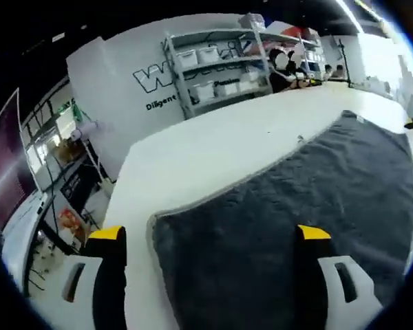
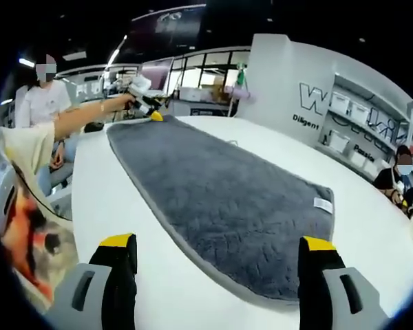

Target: Fold the towel on the table until its edges align and the towel forms a compact rectangular stack.

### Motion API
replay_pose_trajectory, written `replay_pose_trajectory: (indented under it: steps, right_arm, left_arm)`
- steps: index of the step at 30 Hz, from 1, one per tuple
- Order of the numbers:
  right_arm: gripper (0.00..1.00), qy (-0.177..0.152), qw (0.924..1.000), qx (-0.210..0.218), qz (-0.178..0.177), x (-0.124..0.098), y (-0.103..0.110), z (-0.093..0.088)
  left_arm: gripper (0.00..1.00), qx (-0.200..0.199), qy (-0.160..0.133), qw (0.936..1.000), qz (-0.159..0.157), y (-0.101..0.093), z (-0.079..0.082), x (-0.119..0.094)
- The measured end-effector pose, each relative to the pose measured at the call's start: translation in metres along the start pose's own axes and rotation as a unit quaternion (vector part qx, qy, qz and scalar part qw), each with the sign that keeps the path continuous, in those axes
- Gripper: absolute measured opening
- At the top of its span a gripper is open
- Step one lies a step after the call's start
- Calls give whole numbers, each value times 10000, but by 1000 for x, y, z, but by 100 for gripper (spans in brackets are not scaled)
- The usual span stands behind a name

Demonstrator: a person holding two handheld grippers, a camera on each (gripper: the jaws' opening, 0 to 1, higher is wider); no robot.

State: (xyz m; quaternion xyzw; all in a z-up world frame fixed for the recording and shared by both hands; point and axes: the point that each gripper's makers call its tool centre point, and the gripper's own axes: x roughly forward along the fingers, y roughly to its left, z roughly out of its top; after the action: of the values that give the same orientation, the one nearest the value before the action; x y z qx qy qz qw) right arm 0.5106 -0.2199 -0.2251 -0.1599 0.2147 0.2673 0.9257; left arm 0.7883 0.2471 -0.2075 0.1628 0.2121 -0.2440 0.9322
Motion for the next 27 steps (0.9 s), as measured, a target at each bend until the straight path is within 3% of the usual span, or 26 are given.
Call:
replay_pose_trajectory:
  steps: [5, 13, 20, 27]
  right_arm:
    - [99, 1, 10000, 23, 16, -1, 1, -2]
    - [99, -21, 10000, -20, 34, -3, 2, -1]
    - [99, -8, 10000, -39, 39, -11, 2, -8]
    - [97, 95, 9999, -111, -9, -19, -2, -13]
  left_arm:
    - [99, -66, -99, 9972, -735, -41, -7, -27]
    - [99, 117, -382, 9922, -1178, -79, -19, -77]
    - [99, 237, -395, 9875, -1504, -101, -45, -113]
    - [99, 449, -114, 9867, -1559, -102, -70, -134]
